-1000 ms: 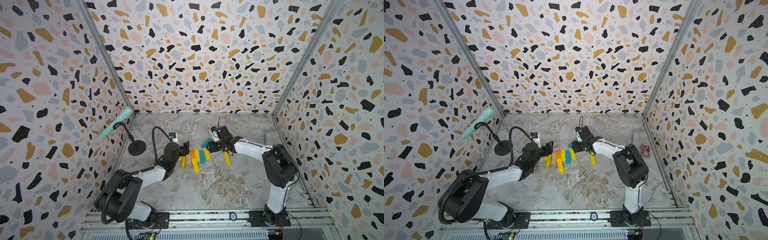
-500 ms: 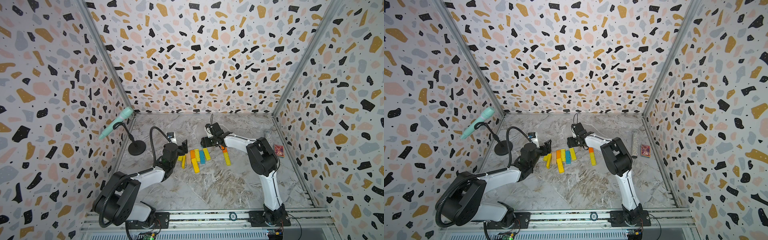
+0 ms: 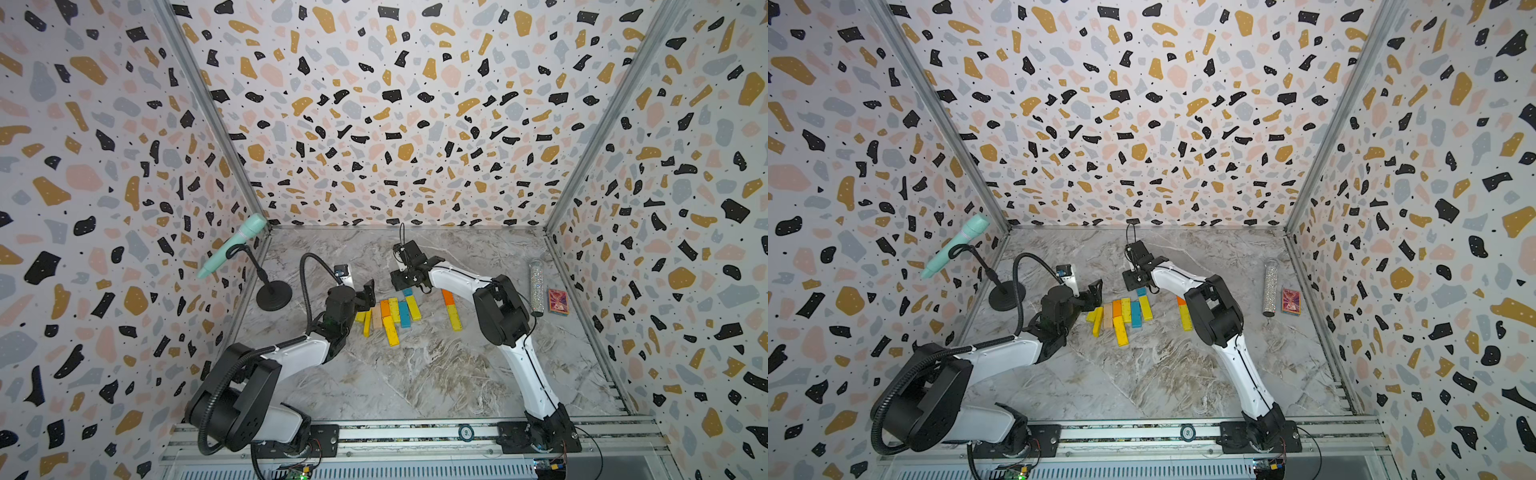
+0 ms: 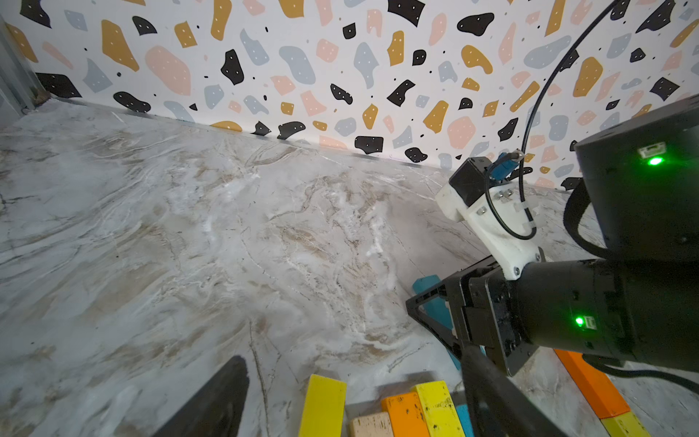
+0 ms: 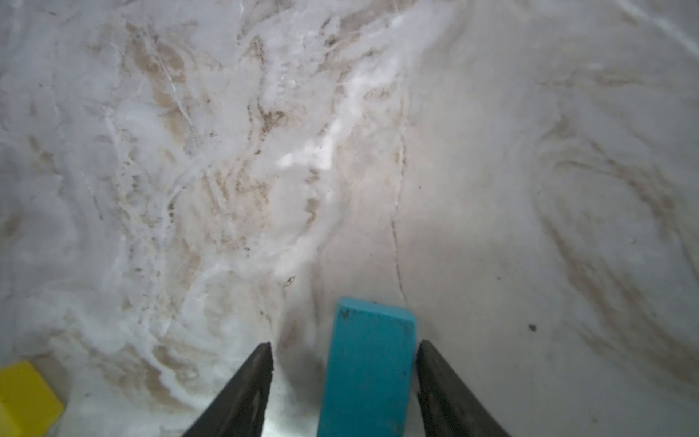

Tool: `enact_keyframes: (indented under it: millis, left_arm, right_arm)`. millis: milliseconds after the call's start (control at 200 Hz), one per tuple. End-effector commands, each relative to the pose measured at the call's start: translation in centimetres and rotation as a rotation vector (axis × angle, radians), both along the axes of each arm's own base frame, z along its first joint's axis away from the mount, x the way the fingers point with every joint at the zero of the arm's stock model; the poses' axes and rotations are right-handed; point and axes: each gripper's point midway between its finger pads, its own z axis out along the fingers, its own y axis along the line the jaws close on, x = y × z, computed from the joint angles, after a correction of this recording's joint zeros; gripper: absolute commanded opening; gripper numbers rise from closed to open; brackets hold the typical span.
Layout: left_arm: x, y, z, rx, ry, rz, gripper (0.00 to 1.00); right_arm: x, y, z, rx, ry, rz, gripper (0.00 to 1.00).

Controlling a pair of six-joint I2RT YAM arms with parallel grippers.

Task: Assemble the number 6 with building blocks
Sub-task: Pick up the building block from the center of the board.

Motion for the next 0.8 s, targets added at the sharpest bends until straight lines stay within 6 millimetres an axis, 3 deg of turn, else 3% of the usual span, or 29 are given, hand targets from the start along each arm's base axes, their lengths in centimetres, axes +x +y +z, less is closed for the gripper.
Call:
enact_keyframes:
  millis: [0,170,295,436,606,796]
  left_arm:
    - [0.1,0.1,1.1,-0.008,-0.047,0.003,0.83]
    - [0.1,0.0,0.8,-0.009,-0.044,-0.002,0.83]
    - [0.2,-0.3,0.8,-0.015,-0.041,-0.015,0.83]
    - [0.0,-0.3,1.2,-0.021,-0.051,-0.018,0.83]
    - [0.0,-0.5,1.3,-0.03,-0.053,-0.028,0.83]
    - [0.0,-0.7,1.2,-0.035,-0.054,-0.043,0.83]
  right_arm:
    - [-0.9,-1.6,-0.5,-0.082,0.038,-0.008,0.54]
    - [0.2,-1.0,1.1,-0.059,0.002,-0.005,0.42]
    - [1.2,0.2,3.9,0.002,-0.041,0.009,0.33]
    - [1.6,-0.1,7.0,0.074,-0.069,0.007,0.28]
    - [0.8,-3.8,10.8,0.096,-0.122,-0.037,0.27]
    - [-2.4,-12.2,11.9,0.179,-0.111,-0.16,0.27]
